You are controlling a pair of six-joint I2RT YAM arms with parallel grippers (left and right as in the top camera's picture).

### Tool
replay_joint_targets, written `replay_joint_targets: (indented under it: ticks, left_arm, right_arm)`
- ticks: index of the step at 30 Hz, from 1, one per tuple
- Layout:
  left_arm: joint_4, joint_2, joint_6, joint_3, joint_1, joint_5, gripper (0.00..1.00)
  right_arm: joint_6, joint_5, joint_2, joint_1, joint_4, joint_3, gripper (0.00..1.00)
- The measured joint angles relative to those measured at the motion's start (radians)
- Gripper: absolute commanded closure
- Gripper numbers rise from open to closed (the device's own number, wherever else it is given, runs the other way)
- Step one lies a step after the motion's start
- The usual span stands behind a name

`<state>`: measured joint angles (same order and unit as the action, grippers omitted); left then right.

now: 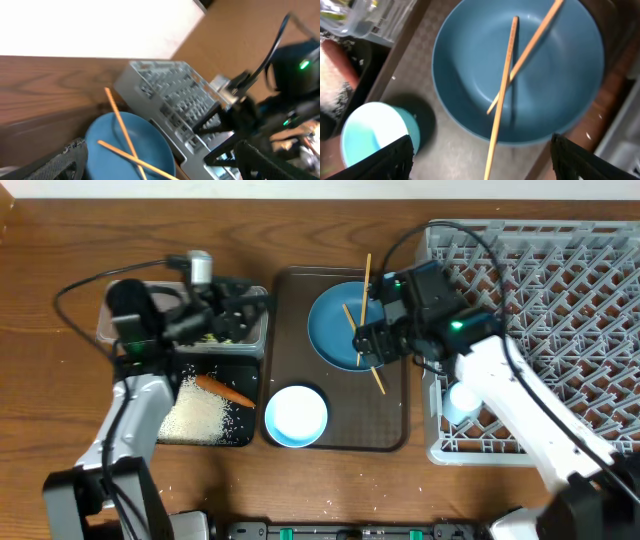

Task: Sort waste into correct bins and load items into the dishwasher rack
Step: 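Release the cup and move the right gripper to the blue plate, then lower the right gripper and grasp a chopstick on the blue plate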

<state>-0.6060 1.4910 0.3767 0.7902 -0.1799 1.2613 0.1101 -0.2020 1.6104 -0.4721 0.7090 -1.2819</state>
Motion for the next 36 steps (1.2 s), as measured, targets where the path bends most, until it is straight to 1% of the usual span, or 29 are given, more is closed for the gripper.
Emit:
replay_joint_targets:
  ticks: [6,8,11,16,17,18,20,21,25,33,36]
  left_arm:
    - [0.002,-0.006,0.039,0.000,-0.027,0.018,0.04]
    - [0.002,-0.006,0.045,0.000,-0.027,0.019,0.04]
    - [0.002,-0.006,0.046,0.000,-0.027,0.019,0.04]
    - [0.002,-0.006,0.046,0.000,-0.027,0.019,0.04]
    - [0.002,-0.006,0.046,0.000,-0.027,0.019,0.04]
    - [0.002,-0.006,0.046,0.000,-0.027,0.019,0.04]
    - [0.002,-0.006,0.046,0.000,-0.027,0.019,0.04]
    - [0.002,-0.006,0.046,0.000,-0.027,0.019,0.04]
    - [0.003,-0.006,0.046,0.000,-0.027,0.019,0.04]
    - [0.003,-0.006,0.046,0.000,-0.027,0.019,0.04]
    - [0.002,-0.006,0.046,0.000,-0.027,0.019,0.04]
  right_arm:
    - [-0.010,0.012,0.084,-0.026,-0.056,0.000,0.24]
    - [-0.013,0.014,0.112,-0.036,-0.063,0.000,0.30]
    - [-0.016,0.016,0.153,-0.043,-0.076,0.000,0.34]
    - [-0.016,0.036,0.224,-0.043,-0.077,0.000,0.37]
    - [-0.016,0.040,0.233,-0.043,-0.077,0.000,0.36]
    - [-0.016,0.042,0.244,-0.043,-0.077,0.000,0.37]
    - [-0.016,0.046,0.250,-0.043,-0.076,0.000,0.48]
    - [-0.021,0.045,0.250,-0.043,-0.077,0.000,0.52]
    - [-0.018,0.050,0.251,-0.044,-0.077,0.000,0.63]
    - [-0.016,0.054,0.250,-0.045,-0.071,0.000,0.63]
    - [-0.016,0.055,0.250,-0.047,-0.071,0.000,0.67]
